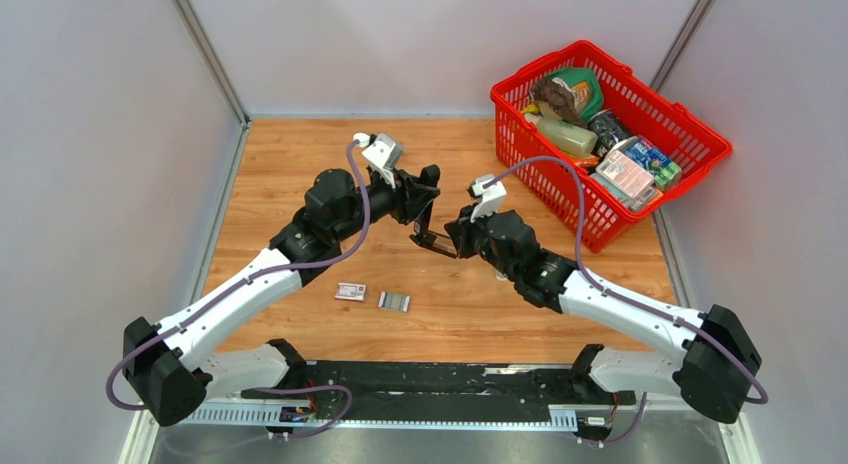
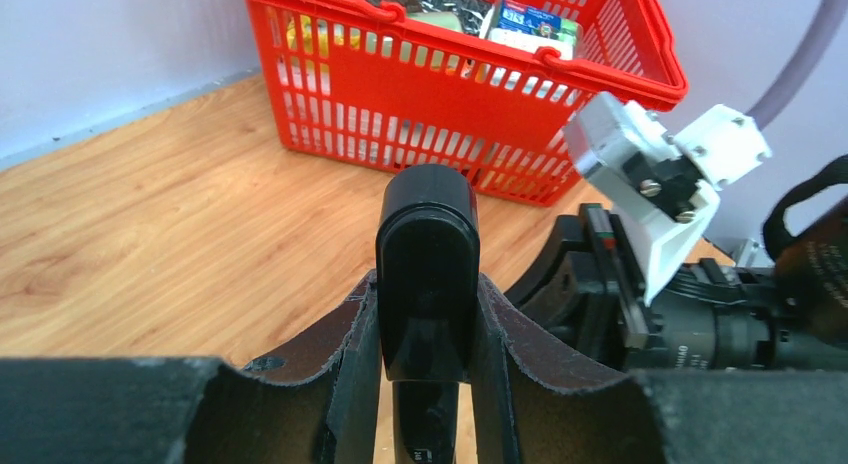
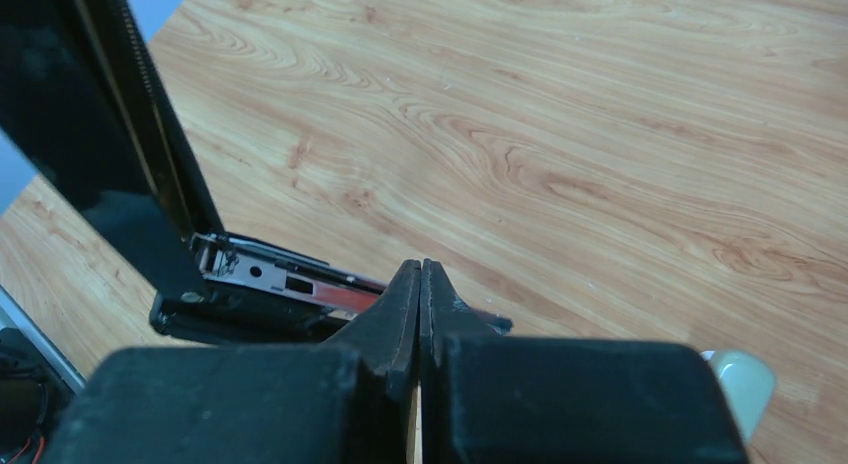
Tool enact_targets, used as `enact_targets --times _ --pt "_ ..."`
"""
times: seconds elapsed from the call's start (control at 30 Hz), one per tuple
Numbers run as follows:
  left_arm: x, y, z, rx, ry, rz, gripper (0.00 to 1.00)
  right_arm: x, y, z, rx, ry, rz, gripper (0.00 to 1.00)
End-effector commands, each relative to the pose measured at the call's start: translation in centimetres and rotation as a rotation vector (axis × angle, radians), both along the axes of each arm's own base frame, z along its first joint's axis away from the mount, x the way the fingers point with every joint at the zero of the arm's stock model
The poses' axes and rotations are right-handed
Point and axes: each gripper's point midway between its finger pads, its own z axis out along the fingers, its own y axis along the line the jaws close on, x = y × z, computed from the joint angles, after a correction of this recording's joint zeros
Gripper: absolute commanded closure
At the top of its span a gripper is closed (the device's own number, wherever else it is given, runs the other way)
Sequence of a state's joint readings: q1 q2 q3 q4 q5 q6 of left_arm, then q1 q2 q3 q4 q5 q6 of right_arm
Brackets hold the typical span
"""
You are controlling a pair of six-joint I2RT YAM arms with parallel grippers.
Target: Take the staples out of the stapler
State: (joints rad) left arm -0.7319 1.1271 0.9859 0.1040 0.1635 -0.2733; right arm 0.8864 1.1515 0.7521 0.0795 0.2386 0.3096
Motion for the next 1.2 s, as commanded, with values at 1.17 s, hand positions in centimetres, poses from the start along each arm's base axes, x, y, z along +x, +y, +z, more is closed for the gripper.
enact_targets --times 1.17 --pt "3.9 -3.5 4.9 -0.017 -0.011 0.009 1.00 -1.9 9.0 -2.7 0.412 0.073 0.355 1.00"
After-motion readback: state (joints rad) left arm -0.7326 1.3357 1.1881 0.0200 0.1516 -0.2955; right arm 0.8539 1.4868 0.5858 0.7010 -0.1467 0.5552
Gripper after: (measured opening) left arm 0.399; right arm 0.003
